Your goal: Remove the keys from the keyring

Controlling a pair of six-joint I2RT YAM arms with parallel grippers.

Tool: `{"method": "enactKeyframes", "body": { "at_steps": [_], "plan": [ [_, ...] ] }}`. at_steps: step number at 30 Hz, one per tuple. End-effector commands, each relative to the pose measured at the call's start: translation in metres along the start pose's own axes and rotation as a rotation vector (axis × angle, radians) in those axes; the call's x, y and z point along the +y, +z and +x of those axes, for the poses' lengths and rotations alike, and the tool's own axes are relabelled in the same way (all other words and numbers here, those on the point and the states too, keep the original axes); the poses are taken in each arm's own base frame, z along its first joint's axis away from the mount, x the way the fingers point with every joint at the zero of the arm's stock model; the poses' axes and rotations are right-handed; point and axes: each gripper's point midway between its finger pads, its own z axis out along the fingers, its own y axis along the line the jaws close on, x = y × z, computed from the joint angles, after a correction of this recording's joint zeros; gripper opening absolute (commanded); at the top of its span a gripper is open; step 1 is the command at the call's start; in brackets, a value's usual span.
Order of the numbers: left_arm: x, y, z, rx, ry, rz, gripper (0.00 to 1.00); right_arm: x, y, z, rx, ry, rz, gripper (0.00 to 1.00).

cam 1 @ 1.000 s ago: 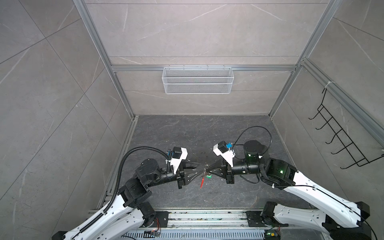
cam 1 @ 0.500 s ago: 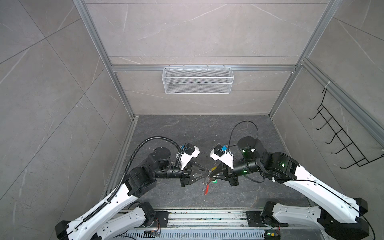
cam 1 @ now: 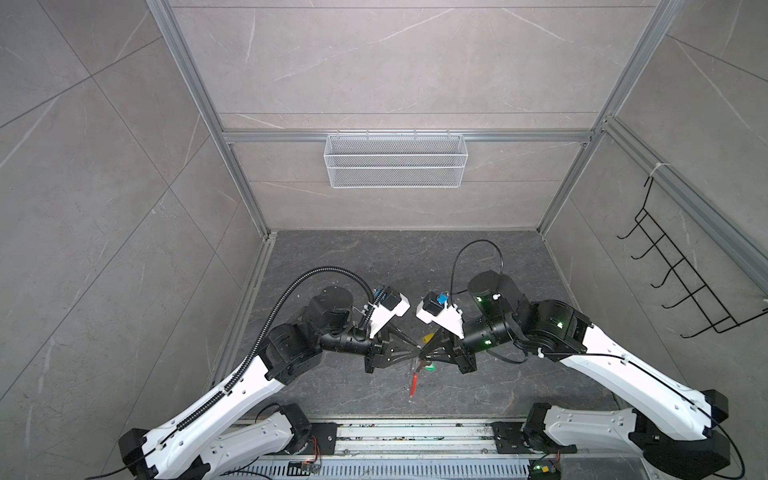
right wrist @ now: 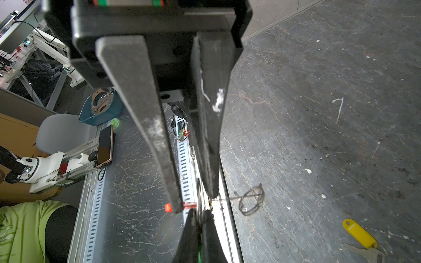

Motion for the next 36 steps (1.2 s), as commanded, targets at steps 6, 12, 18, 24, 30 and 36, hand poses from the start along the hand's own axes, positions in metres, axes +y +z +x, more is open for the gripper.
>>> {"method": "enactKeyframes", "body": {
  "at_steps": [6,12,18,24,30,36],
  "plan": [
    [-0.012,-0.006,-0.014,-0.032,0.063,0.028,0.1,0.004,-0.002,-0.008,-0.012,-0.019,-0.019,0.0],
    [-0.009,-0.007,-0.018,-0.062,0.078,0.004,0.0,0.004,-0.001,-0.01,-0.014,-0.018,-0.02,0.0],
    [-0.003,-0.016,-0.026,-0.15,0.121,-0.067,0.0,-0.002,-0.004,-0.017,-0.067,-0.02,0.025,0.33],
    [0.001,-0.024,-0.031,-0.252,0.155,-0.108,0.0,-0.012,-0.015,-0.029,-0.231,-0.048,0.11,0.5],
    [0.003,-0.034,-0.037,-0.336,0.176,-0.142,0.0,-0.016,-0.025,-0.034,-0.372,-0.076,0.156,0.54],
    [0.005,-0.035,-0.04,-0.365,0.173,-0.149,0.0,-0.006,-0.02,-0.036,-0.4,-0.099,0.084,0.56]
  ]
}}
